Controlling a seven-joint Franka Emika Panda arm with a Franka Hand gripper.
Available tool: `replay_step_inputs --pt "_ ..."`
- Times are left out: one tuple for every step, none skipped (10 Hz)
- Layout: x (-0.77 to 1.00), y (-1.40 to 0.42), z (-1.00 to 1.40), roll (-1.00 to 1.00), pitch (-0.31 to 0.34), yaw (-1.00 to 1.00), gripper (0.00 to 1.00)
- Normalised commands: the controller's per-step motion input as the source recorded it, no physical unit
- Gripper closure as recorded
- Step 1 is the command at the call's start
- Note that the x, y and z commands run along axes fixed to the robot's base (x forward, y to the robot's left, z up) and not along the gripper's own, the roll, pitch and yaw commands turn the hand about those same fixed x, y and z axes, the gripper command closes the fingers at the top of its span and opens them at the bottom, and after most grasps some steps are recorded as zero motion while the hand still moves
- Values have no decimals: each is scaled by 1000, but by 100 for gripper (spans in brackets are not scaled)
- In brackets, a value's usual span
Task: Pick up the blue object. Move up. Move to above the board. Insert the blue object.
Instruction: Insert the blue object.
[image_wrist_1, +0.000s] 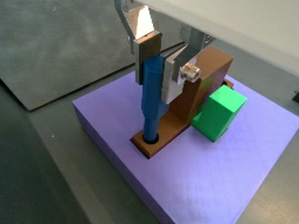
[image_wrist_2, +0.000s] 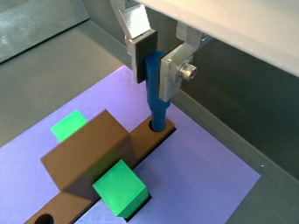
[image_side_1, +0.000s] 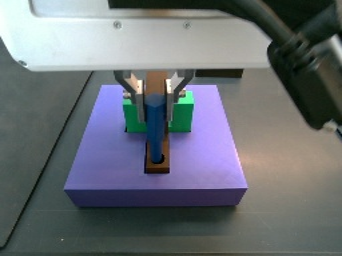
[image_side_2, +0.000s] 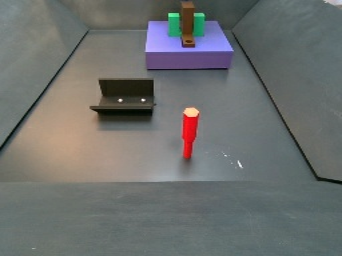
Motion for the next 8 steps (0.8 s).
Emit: replay_step_inputs --pt "6 -146 -169 13 0 0 100" --pt "137 -83 -209 10 0 31 100" --pt "217 0 -249 14 0 74 100" --pt "237 0 -317 17 0 94 100" --pt "231 3 -451 20 0 51 100" --pt "89 49 -520 40 -13 0 100" --pt "-74 89 -469 10 -34 -71 100" --pt "-157 83 -460 0 -60 -114 100"
